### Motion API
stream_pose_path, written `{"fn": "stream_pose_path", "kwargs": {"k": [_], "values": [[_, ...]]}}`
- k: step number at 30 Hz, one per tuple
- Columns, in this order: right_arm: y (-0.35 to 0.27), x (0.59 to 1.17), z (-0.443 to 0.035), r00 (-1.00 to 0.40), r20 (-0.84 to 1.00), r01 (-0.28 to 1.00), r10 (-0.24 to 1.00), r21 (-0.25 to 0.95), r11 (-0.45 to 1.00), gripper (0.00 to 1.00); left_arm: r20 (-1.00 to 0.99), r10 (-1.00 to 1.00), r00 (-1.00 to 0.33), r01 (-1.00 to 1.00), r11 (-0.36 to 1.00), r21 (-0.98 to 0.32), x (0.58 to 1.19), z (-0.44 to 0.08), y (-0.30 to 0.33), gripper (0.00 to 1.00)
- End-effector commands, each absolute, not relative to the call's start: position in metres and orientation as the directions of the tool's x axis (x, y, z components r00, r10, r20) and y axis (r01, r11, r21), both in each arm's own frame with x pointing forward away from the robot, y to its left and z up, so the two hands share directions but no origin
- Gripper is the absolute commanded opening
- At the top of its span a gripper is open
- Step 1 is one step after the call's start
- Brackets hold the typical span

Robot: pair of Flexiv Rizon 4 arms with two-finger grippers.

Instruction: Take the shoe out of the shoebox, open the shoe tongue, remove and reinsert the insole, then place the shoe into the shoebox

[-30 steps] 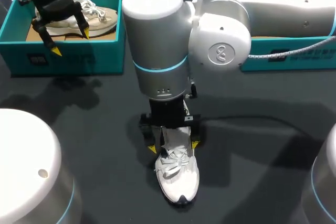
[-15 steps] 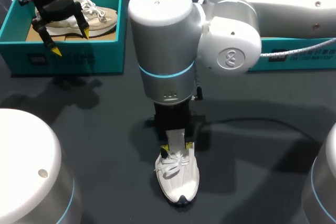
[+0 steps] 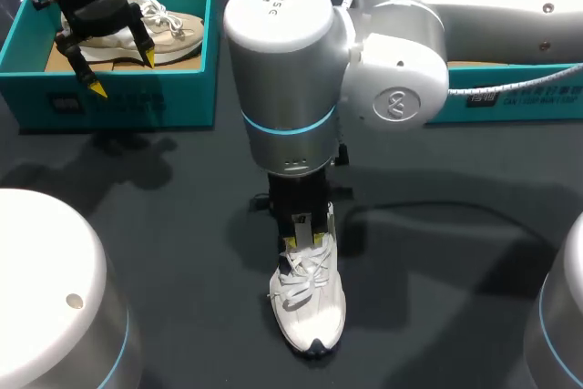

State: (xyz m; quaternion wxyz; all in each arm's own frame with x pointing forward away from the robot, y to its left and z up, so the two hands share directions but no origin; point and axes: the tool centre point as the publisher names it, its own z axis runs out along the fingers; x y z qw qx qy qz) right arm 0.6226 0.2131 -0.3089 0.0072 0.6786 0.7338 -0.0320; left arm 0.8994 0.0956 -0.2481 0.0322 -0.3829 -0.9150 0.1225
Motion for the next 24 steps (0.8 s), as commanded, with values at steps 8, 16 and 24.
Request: {"fn": "stream_pose_path", "kwargs": {"k": [8, 16, 24], "values": [[0.189, 0.648, -0.354, -0.087, 0.067, 0.992, 0.994, -0.085, 0.093, 0.25, -0.033, 0.710, -0.704, 0.694, 0.677, -0.248, 0.900, -0.248, 0.096, 1.00], [0.190, 0.656, -0.353, -0.131, 0.055, 0.987, 0.990, -0.084, 0.136, 0.29, -0.033, 0.710, -0.704, 0.694, 0.677, -0.248, 0.900, -0.248, 0.096, 1.00], [0.202, 0.663, -0.323, -0.208, -0.045, 0.977, 0.977, -0.053, 0.205, 0.32, -0.033, 0.710, -0.704, 0.694, 0.677, -0.248, 0.900, -0.248, 0.096, 1.00]]}}
